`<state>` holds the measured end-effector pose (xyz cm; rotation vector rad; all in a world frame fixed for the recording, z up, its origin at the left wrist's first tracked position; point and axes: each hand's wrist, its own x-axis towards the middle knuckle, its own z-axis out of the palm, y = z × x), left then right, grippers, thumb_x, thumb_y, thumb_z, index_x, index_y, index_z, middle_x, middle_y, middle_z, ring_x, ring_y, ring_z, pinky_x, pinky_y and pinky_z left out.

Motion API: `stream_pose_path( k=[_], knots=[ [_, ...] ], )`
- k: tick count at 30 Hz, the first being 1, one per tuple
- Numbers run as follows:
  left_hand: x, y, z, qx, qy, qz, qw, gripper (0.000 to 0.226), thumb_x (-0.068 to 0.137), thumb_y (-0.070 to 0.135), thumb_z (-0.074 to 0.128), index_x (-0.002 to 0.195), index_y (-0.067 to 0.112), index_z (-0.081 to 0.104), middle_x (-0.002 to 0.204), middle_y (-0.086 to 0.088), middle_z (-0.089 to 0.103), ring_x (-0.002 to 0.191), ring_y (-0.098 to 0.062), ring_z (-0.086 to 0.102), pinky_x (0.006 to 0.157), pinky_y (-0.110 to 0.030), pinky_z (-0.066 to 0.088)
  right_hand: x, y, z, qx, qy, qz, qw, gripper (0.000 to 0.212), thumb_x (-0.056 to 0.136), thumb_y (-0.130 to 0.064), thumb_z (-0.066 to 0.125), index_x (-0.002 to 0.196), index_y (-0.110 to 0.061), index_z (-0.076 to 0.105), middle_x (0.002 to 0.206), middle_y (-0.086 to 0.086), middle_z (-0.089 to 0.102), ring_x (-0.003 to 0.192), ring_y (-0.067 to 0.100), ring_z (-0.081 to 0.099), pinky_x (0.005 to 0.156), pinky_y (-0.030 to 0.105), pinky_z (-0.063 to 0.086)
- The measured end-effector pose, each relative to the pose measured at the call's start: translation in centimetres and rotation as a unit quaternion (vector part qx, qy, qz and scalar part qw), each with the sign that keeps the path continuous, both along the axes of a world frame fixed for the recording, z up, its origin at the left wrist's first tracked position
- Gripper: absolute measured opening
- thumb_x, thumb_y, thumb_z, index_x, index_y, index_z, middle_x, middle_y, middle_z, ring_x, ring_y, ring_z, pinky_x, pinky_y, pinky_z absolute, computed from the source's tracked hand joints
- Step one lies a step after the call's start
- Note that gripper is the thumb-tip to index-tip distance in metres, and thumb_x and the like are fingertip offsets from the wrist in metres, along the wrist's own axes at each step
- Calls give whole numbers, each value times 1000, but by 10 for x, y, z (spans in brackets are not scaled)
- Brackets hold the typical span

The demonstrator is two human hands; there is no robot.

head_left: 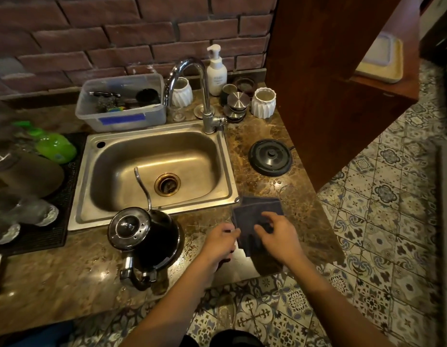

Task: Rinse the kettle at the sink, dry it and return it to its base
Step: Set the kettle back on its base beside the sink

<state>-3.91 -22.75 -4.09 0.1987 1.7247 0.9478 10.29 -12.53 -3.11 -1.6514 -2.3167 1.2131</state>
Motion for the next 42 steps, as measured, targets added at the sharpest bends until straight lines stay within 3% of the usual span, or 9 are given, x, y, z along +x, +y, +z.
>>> stream_pose_path(
  k=[5,8,11,16,21,26,33,37,42],
  knots=[
    [-35,-35,50,112,67,12,991,20,97,39,62,116,32,66,114,-8,71,104,-21,69,92,-38,57,-49,-63,33,-96,228,-68,966,26,96,-39,66,122,-35,66,107,-12,74,104,0,69,92,24,57],
    [-69,-68,88,188,66,27,980,13,98,29,65,103,39,72,104,2,76,89,-9,73,75,-26,58,-84,-109,51,-96,312,-65,943,26,96,-47,59,114,-34,73,107,-12,76,105,4,70,92,30,56],
    [-108,-105,118,238,97,35,966,13,99,28,63,102,33,75,107,1,77,94,-15,75,77,-24,59,-115,-152,59,-72,344,-65,934,29,92,-55,55,104,-37,74,101,-16,77,98,3,71,87,24,57],
    [-180,-168,138,312,101,139,934,24,95,38,65,105,18,76,104,-12,78,87,-24,76,75,-30,63,-150,-209,44,-106,286,-95,948,23,100,-44,58,92,-33,77,92,-15,77,88,1,71,87,35,59],
    [-223,-208,94,204,97,226,948,23,105,22,52,112,12,72,113,-14,75,87,-21,71,67,-28,57,-170,-250,32,-98,242,-114,958,21,97,-59,53,91,-47,69,79,-19,71,72,-3,65,69,30,53],
    [-215,-221,43,103,42,158,981,33,108,35,42,125,21,66,124,0,69,106,-22,67,84,-36,54,-187,-266,25,-126,236,-164,950,46,101,-55,48,85,-25,78,82,-9,78,82,9,72,77,37,55],
    [-203,-224,3,96,-98,168,976,35,104,47,46,125,28,66,118,10,70,111,-23,67,87,-42,59,-203,-273,18,-146,299,-233,914,51,105,-48,46,75,-20,76,68,0,74,65,9,69,71,30,51],
    [-202,-225,1,94,-110,175,974,35,104,46,49,127,26,65,123,5,71,114,-22,66,84,-40,58,-212,-276,16,-109,306,-217,921,50,105,-48,45,67,-20,62,55,-8,52,53,6,49,51,16,41],
    [-205,-224,6,91,-120,164,975,38,104,45,49,130,23,63,126,4,71,110,-22,69,82,-37,57,-216,-277,10,-45,326,-218,919,47,106,-30,50,61,-19,51,50,-10,43,48,7,40,47,20,32]
  ],
)
